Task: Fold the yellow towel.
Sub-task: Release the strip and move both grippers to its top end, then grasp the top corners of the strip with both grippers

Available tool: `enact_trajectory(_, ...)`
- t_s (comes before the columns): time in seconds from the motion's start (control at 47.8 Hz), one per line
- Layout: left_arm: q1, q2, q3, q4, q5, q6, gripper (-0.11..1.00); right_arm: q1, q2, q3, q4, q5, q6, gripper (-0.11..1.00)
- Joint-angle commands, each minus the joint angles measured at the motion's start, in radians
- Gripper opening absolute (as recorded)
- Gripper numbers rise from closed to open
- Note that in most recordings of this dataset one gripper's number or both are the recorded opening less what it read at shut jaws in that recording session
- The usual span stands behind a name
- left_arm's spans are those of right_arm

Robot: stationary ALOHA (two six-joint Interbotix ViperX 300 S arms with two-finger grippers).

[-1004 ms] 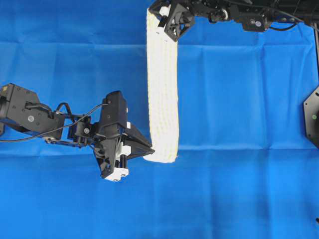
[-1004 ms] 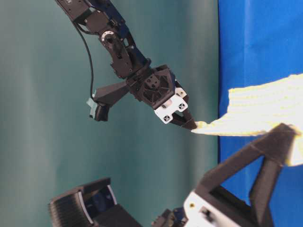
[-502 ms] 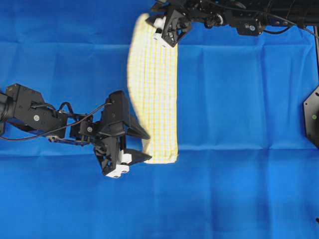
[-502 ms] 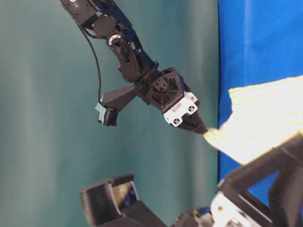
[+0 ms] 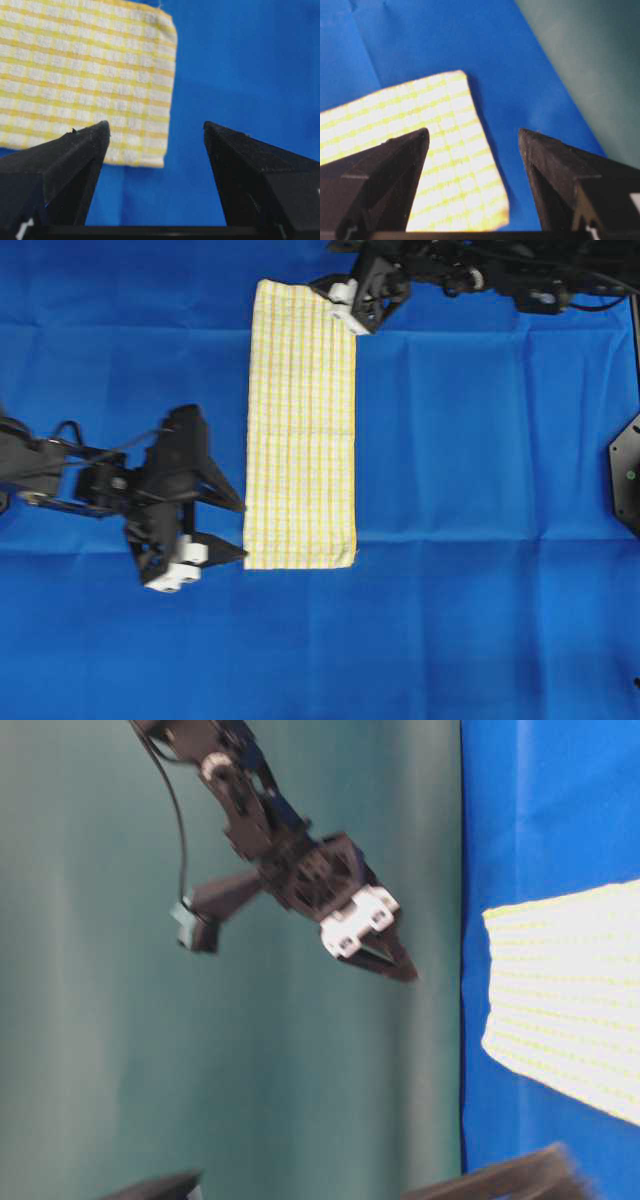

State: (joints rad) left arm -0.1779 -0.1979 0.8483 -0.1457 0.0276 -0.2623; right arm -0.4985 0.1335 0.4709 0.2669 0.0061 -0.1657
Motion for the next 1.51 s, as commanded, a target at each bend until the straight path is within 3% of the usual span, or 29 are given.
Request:
enact_trajectory(0.0, 0.026, -0.083, 0.005, 0.006, -0.002, 0.008, 0.68, 0.006, -0.087, 0.037, -0.002, -0.005, 0.005, 0.72)
enact_trajectory(0.23, 0.189, -0.173, 0.046, 0.04, -0.017, 0.04, 0.68, 0.023, -0.235, 0.192, 0.003, -0.037, 0.015, 0.72)
enact_trajectory(0.502, 0.365, -0.175, 0.055, 0.049, -0.071, 0.245, 0.7, 0.072, -0.311, 0.295, 0.026, -0.1, 0.015, 0.72)
enact_trajectory(0.858, 0.41, -0.13, 0.054, 0.049, -0.089, 0.273, 0.71, 0.086, -0.304, 0.288, 0.034, -0.112, 0.02, 0.72)
enact_trajectory(1.025, 0.48, -0.08, 0.051, 0.049, -0.17, 0.276, 0.74, 0.064, -0.267, 0.261, 0.038, -0.114, 0.023, 0.75)
enact_trajectory(1.255, 0.617, 0.072, 0.018, 0.049, -0.287, 0.287, 0.83, 0.011, -0.16, 0.204, 0.052, -0.117, 0.025, 0.78)
enact_trajectory(1.486, 0.676, 0.267, -0.083, 0.049, -0.318, 0.339, 0.84, -0.02, -0.021, 0.155, 0.107, -0.161, 0.026, 0.8)
